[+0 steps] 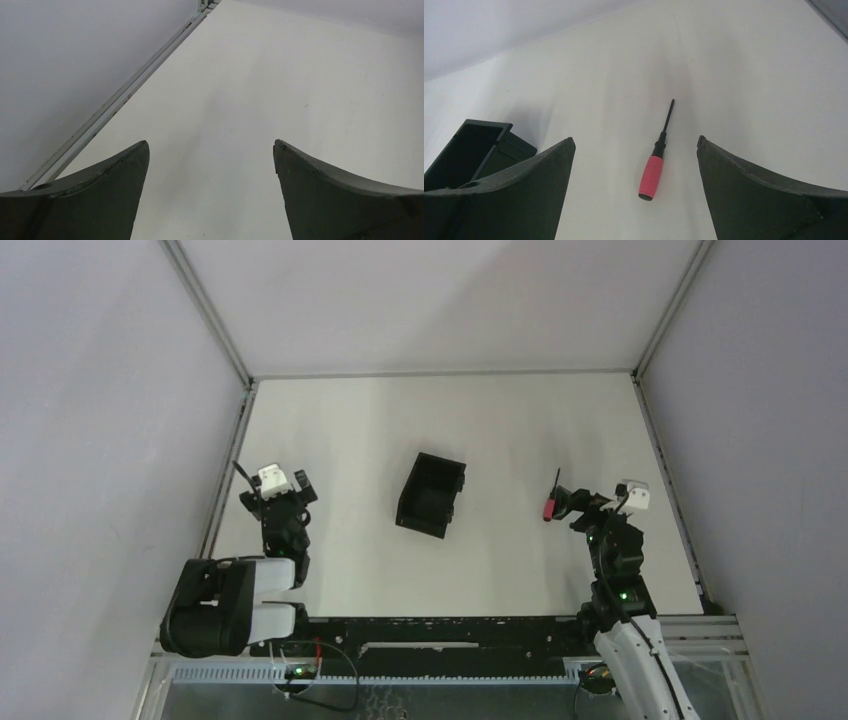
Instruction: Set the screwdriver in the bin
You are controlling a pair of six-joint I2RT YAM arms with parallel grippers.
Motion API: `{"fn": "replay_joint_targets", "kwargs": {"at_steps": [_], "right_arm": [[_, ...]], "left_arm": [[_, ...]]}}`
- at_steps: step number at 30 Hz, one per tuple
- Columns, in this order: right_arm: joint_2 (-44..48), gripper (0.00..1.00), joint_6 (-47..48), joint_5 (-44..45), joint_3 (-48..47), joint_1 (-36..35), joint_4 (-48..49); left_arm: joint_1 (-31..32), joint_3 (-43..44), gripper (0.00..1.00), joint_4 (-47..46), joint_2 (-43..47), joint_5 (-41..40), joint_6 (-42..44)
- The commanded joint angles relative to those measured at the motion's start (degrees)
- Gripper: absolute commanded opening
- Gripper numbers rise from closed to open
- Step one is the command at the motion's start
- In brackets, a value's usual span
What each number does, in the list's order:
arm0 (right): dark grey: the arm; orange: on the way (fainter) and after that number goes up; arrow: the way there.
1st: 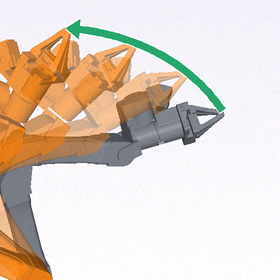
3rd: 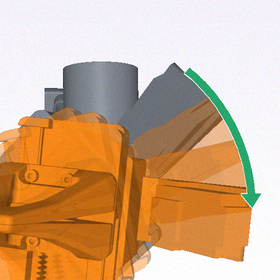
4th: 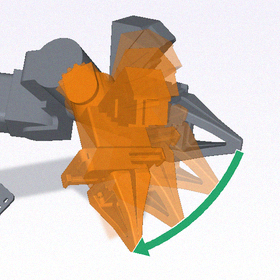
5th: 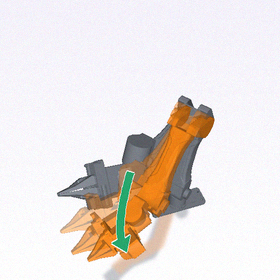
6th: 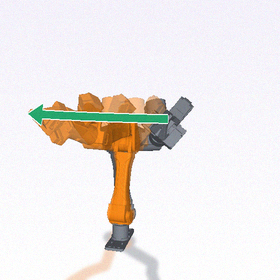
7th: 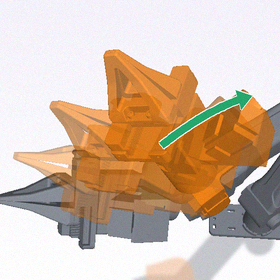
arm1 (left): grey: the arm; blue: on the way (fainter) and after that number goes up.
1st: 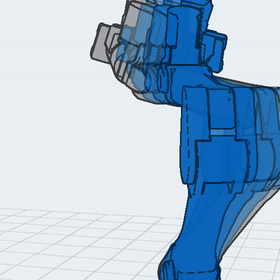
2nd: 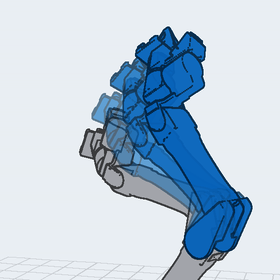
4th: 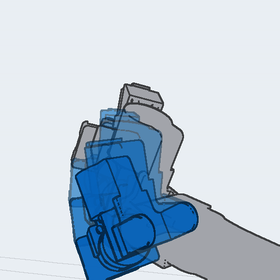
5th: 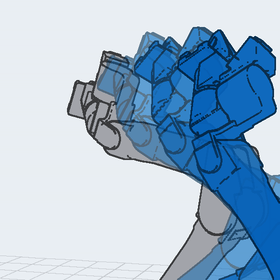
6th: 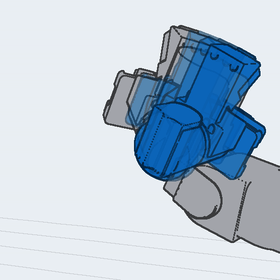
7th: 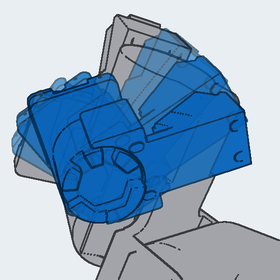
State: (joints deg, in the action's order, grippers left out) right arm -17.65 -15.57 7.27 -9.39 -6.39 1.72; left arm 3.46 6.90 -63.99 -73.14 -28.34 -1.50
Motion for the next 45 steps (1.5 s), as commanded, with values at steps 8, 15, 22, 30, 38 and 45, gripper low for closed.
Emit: {"fn": "replay_joint_targets", "kwargs": {"at_steps": [8,15,22,30,38,45], "right_arm": [[-15.1,1.00,-0.2,-10.8,-22.5,0.5,-1.2],[-42.1,0.88,-0.8,-5.0,-54.0,0.6,-33.0],[-65.4,0.81,-1.4,2.1,-62.8,1.7,-45.3],[-82.7,0.71,-0.5,-2.2,-61.7,2.6,-43.0],[-90.8,0.42,-0.6,-5.6,-59.3,3.5,-39.9],[-87.8,0.00,1.2,-6.4,-62.3,4.0,-45.8]], "left_arm": [[-0.2,2.5,0.98,-1.5,0.2,0.0,0.5],[-0.2,2.4,0.98,-1.5,0.1,0.0,0.5],[-0.2,2.4,0.98,-1.5,0.1,0.0,0.5],[-0.2,2.4,0.98,-1.5,0.2,0.0,0.5],[-0.2,2.4,0.98,-1.5,0.1,0.0,0.5],[-0.2,2.4,0.98,-1.5,0.2,0.0,0.5]]}}
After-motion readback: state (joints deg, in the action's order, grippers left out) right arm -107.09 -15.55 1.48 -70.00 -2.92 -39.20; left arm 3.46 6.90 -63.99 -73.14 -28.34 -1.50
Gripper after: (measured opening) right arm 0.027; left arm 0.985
